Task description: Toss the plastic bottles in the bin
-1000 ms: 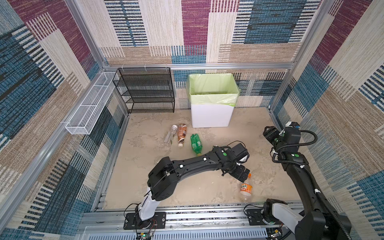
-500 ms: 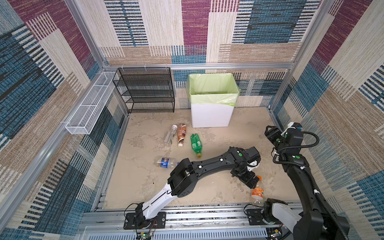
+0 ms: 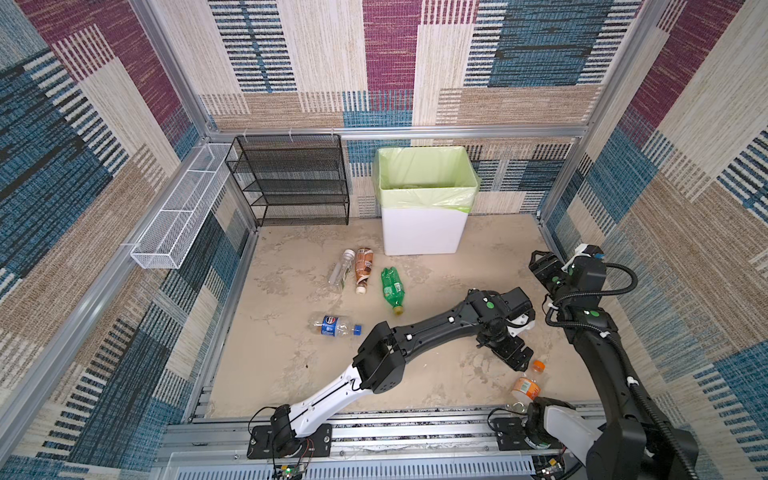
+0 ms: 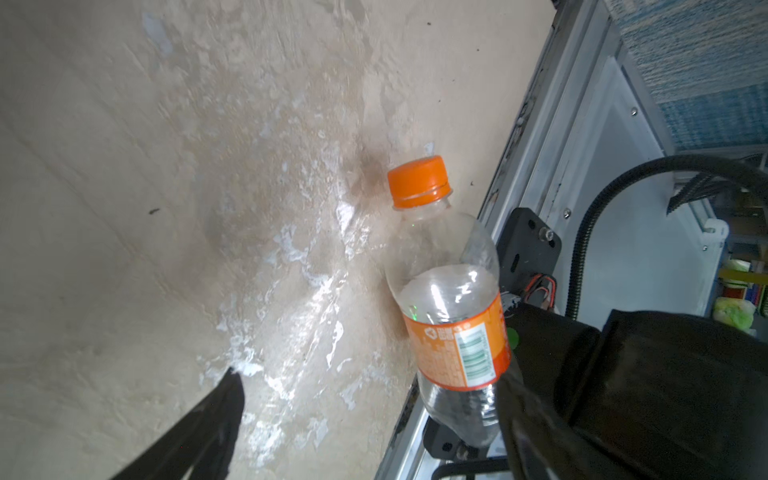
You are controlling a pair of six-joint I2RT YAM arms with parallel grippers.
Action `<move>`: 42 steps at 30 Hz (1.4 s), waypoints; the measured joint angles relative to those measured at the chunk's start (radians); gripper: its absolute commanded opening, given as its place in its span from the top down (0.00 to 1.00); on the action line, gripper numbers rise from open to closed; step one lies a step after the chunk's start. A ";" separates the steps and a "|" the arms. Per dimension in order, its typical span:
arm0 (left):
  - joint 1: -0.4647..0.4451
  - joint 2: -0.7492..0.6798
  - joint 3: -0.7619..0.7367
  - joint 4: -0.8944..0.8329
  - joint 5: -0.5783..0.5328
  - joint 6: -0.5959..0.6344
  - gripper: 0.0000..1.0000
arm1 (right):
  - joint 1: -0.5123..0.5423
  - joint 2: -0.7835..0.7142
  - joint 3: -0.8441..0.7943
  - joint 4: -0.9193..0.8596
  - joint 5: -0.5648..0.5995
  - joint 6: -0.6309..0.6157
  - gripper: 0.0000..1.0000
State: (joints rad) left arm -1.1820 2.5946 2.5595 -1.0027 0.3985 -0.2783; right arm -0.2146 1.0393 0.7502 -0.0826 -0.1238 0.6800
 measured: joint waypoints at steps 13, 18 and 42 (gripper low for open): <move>-0.060 0.004 0.003 -0.059 0.004 0.142 0.03 | 0.000 -0.009 -0.006 0.010 -0.006 0.020 0.29; -0.063 0.039 0.031 -0.090 -0.011 0.158 0.03 | -0.001 -0.012 -0.013 0.011 -0.007 0.031 0.29; 0.080 -0.229 -0.268 -0.029 -0.089 0.121 0.06 | -0.001 -0.046 -0.027 0.010 -0.002 0.041 0.29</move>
State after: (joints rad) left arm -1.1023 2.3653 2.2913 -1.0317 0.3099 -0.1574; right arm -0.2153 0.9932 0.7235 -0.0731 -0.1261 0.7208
